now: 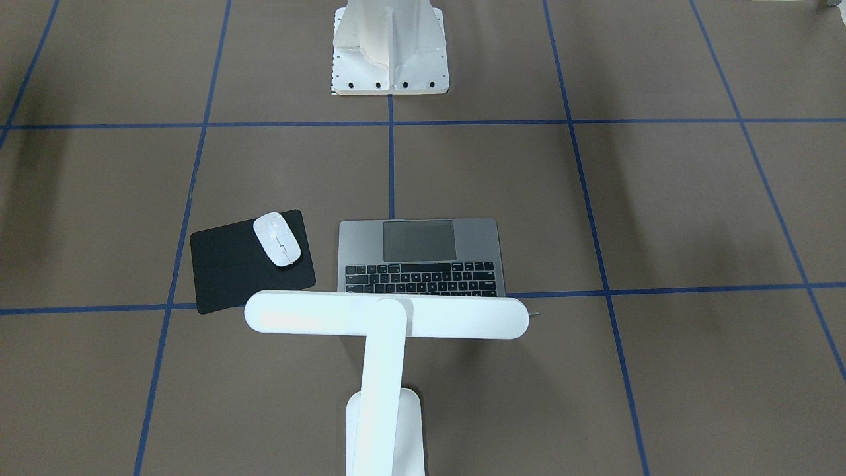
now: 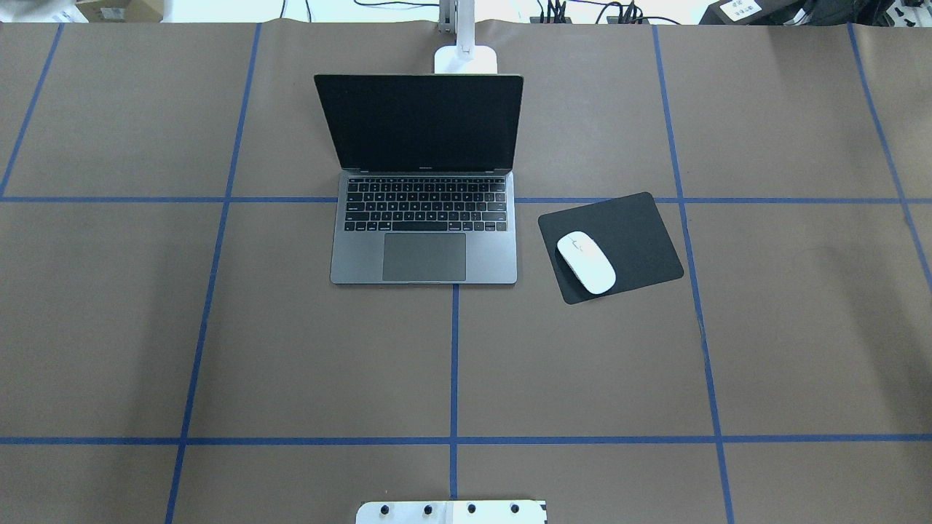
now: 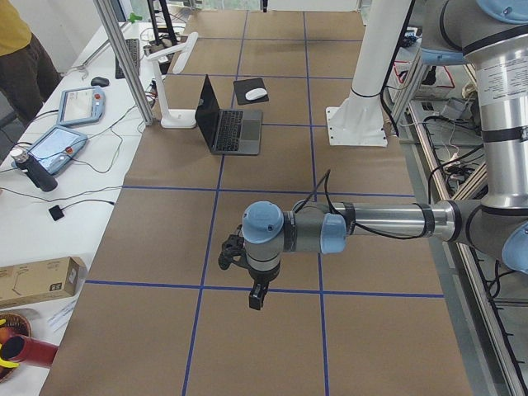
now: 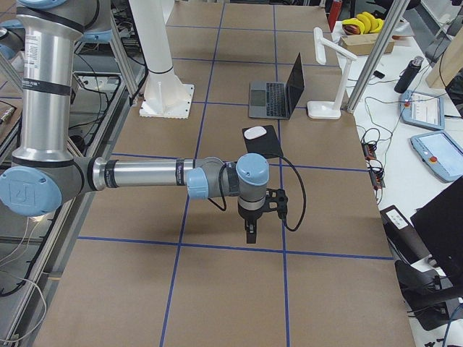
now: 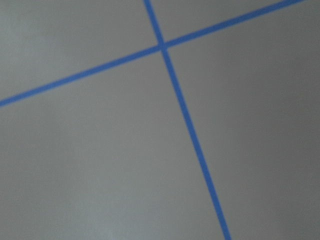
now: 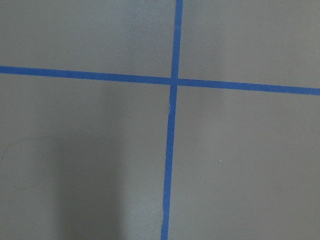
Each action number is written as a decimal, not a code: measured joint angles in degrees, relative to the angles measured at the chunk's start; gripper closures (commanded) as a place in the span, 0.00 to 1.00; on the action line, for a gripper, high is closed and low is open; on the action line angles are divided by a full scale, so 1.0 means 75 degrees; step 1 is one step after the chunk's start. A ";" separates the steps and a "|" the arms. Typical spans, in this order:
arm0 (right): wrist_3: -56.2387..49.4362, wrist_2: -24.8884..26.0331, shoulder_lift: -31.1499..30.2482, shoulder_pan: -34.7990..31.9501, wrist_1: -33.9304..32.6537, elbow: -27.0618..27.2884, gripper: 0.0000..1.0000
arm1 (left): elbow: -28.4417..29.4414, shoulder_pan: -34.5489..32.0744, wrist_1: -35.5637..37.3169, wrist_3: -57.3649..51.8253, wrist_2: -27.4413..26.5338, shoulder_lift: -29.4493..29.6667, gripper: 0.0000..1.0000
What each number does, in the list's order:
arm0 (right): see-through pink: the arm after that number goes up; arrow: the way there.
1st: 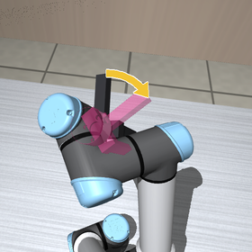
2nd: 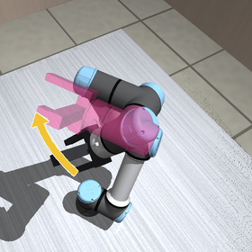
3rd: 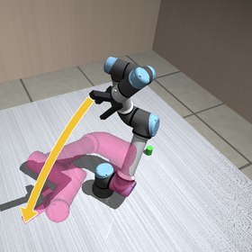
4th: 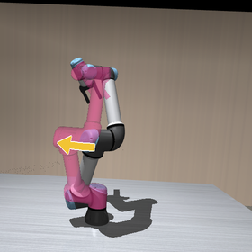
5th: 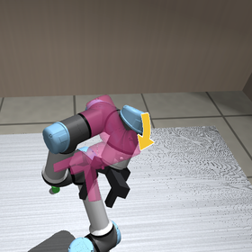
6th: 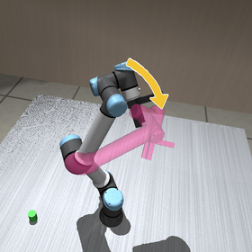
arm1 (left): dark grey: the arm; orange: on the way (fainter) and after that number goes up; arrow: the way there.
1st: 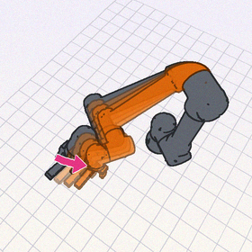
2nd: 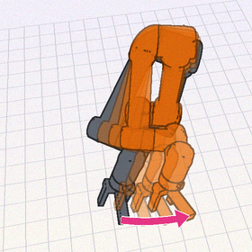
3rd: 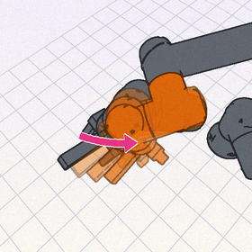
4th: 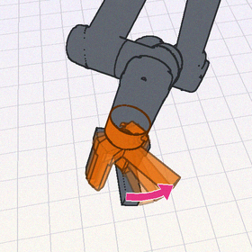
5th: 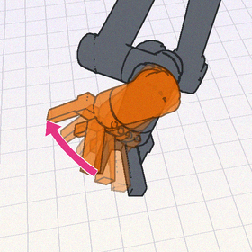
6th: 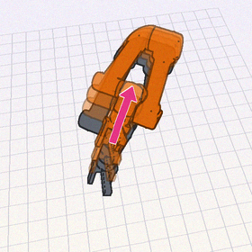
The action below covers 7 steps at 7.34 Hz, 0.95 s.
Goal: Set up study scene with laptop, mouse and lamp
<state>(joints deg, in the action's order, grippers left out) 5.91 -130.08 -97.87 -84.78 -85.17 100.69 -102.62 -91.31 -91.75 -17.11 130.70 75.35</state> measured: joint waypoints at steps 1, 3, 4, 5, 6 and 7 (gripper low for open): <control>0.0005 0.0000 -0.0003 -0.0003 0.0000 0.0000 0.00 | 0.0018 -0.0043 -0.0123 0.0024 0.0002 -0.0095 0.00; 0.0022 0.0007 0.0001 -0.0004 0.0000 -0.0011 0.00 | 0.0049 -0.0054 -0.0190 0.0046 0.0182 -0.0105 0.00; 0.0040 0.0010 0.0008 -0.0004 0.0000 -0.0016 0.00 | 0.0030 -0.0054 -0.0216 0.0051 0.0253 -0.0064 0.00; 0.0059 0.0011 0.0014 -0.0004 0.0000 -0.0022 0.00 | -0.0064 -0.0054 -0.0235 0.0043 0.0292 -0.0028 0.00; 0.0074 0.0011 0.0016 -0.0004 0.0000 -0.0024 0.00 | -0.0176 -0.0054 -0.0245 0.0021 0.0307 -0.0012 0.00; 0.0087 0.0011 0.0018 -0.0004 0.0000 -0.0024 0.00 | -0.0236 -0.0054 -0.0253 0.0001 0.0312 -0.0008 0.00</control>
<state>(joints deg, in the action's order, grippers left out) 6.56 -129.99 -97.74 -84.81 -85.17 100.51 -104.39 -91.72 -93.65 -17.10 133.04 75.29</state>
